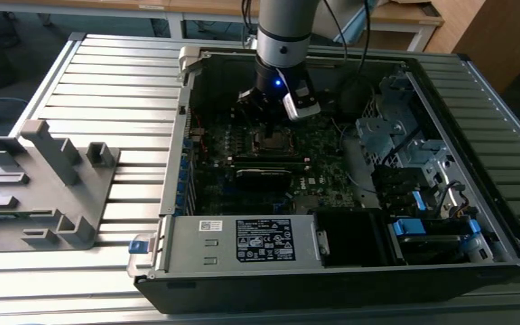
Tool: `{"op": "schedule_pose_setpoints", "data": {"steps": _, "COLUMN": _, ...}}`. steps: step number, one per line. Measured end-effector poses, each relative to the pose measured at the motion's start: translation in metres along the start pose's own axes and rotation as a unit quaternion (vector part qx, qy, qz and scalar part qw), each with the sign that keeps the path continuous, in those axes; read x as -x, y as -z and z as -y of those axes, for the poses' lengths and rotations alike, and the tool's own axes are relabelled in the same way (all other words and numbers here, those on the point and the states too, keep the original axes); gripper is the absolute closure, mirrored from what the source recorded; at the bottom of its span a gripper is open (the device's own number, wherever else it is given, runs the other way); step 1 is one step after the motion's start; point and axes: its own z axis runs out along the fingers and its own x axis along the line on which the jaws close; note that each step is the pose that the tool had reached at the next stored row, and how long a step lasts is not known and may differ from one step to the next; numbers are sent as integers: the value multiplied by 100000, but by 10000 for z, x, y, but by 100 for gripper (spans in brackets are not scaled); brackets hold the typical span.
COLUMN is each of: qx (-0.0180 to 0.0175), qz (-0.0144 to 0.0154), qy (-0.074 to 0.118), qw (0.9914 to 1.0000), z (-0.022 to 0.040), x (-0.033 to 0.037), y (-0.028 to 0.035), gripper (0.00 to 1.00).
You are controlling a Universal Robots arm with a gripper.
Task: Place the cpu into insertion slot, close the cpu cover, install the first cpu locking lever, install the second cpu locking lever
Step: 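Close the cpu cover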
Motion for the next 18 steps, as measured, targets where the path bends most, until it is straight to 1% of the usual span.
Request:
{"op": "schedule_pose_setpoints", "data": {"steps": 2, "qx": -3, "qz": 23, "qy": -2, "qw": 100000, "z": 3, "x": -26, "y": -1, "gripper": 89}}
{"op": "schedule_pose_setpoints", "data": {"steps": 5, "qx": 5, "qz": 97, "qy": -1, "qw": 100000, "z": 9, "x": -85, "y": -9, "gripper": 89}}
{"op": "schedule_pose_setpoints", "data": {"steps": 8, "qx": 20, "qz": 192, "qy": 1, "qw": 100000, "z": 14, "x": -128, "y": -37, "gripper": 89}}
{"op": "schedule_pose_setpoints", "data": {"steps": 10, "qx": 19, "qz": 201, "qy": 1, "qw": 100000, "z": 16, "x": -135, "y": -52, "gripper": 89}}
{"op": "schedule_pose_setpoints", "data": {"steps": 14, "qx": 7, "qz": 196, "qy": 2, "qw": 100000, "z": 16, "x": -136, "y": -52, "gripper": 89}}
{"op": "schedule_pose_setpoints", "data": {"steps": 18, "qx": 16, "qz": 208, "qy": 2, "qw": 100000, "z": 16, "x": -135, "y": -105, "gripper": 89}}
